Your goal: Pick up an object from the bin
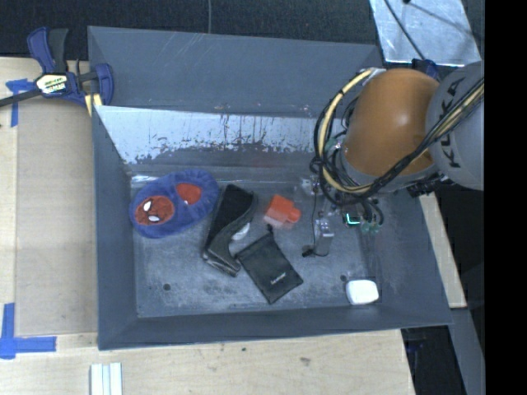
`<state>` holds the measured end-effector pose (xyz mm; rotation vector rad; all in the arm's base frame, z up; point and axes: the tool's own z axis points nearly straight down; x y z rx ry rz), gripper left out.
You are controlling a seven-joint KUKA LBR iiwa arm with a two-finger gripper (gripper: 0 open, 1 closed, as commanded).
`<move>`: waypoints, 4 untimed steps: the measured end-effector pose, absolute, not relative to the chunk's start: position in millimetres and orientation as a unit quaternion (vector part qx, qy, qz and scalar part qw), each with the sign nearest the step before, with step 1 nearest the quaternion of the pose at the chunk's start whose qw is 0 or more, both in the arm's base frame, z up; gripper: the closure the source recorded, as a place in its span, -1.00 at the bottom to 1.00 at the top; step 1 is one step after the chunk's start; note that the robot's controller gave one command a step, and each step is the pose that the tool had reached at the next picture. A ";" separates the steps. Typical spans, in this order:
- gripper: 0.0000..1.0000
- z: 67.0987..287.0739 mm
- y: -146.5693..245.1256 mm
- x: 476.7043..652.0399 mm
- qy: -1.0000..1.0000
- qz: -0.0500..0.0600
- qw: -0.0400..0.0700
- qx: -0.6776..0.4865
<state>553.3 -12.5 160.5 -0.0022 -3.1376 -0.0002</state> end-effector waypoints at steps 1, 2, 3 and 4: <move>-1.00 78.3 37.4 562.6 -1.000 -0.001 0.001 0.014; -1.00 70.3 37.6 602.2 -0.994 0.000 -0.002 -0.112; 1.00 71.4 36.2 602.3 -0.994 0.001 -0.002 -0.112; 1.00 156.6 38.2 597.4 -0.988 -0.001 -0.005 -0.152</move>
Offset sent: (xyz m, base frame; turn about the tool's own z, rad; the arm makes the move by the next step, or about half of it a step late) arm 0.0100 0.0476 -0.0786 -0.0268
